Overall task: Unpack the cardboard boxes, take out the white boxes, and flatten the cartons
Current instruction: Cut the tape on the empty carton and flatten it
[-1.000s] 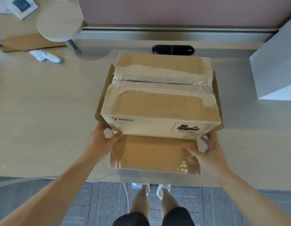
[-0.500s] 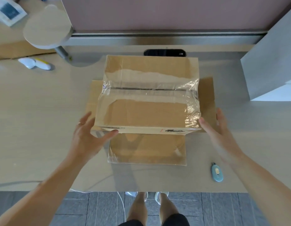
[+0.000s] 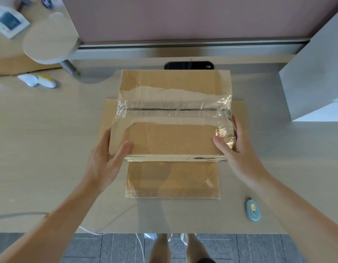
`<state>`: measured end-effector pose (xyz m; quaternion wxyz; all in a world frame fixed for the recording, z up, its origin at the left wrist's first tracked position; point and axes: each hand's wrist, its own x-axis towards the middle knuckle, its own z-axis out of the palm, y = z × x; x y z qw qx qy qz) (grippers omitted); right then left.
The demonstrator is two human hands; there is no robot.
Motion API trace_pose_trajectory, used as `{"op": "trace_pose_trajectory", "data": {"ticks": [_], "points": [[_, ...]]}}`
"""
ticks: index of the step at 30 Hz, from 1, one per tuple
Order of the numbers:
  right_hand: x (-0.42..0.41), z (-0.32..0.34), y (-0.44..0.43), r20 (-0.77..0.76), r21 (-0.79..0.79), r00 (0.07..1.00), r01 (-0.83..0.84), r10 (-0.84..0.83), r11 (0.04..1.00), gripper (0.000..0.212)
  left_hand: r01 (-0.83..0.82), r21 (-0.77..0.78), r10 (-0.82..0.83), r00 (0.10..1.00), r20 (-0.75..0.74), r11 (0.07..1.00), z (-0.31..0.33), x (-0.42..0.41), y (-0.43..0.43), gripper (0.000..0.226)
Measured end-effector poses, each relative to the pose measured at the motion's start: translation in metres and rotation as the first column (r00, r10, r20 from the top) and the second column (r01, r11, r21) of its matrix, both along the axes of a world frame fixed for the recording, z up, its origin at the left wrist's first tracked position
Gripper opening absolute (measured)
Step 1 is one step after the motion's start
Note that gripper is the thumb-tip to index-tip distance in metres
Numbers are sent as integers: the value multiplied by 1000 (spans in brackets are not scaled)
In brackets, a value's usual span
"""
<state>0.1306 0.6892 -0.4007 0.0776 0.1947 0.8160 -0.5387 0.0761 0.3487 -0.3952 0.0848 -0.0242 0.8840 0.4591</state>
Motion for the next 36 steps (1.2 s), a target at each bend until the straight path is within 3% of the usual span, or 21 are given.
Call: {"op": "trace_pose_trajectory", "data": {"ticks": [5,7,9,14,16,18,20,24,27,30,33,36], "points": [[-4,1,4,0,-31,1000,-7,7,1000,68,94,-337,-152,977,-149,937,23,-25,26,95],[-3,-1,1,-11,-49,1000,5,-6,999,69,200,-488,-335,919,-207,850,29,-38,55,95],[-2,-2,0,-39,-80,999,11,-14,997,66,303,-550,-461,871,-171,778,29,-48,91,91],[13,-11,12,-116,-235,993,8,-36,972,63,295,-656,-493,859,-136,695,12,-50,143,83],[36,-22,29,-49,-216,989,124,-138,968,63,275,-669,-484,863,-144,690,8,-49,144,82],[69,-37,48,16,7,983,183,-183,983,43,269,-673,-486,861,-152,688,6,-48,144,82],[104,-50,64,82,260,987,113,-139,959,26,274,-681,-488,861,-140,679,5,-47,145,82],[152,-62,77,255,474,966,-97,-31,875,49,275,-692,-477,871,-113,668,6,-42,148,83],[165,-65,81,346,473,938,-184,10,861,62,271,-689,-470,875,-114,672,7,-39,149,84],[165,-73,80,363,438,931,-199,30,877,51,273,-693,-471,876,-108,667,8,-34,153,87],[165,-80,79,328,350,945,-134,13,927,36,279,-690,-473,875,-104,668,10,-25,158,89],[160,-77,83,260,217,960,46,-103,975,25,286,-679,-471,876,-100,676,12,-19,162,89]]}}
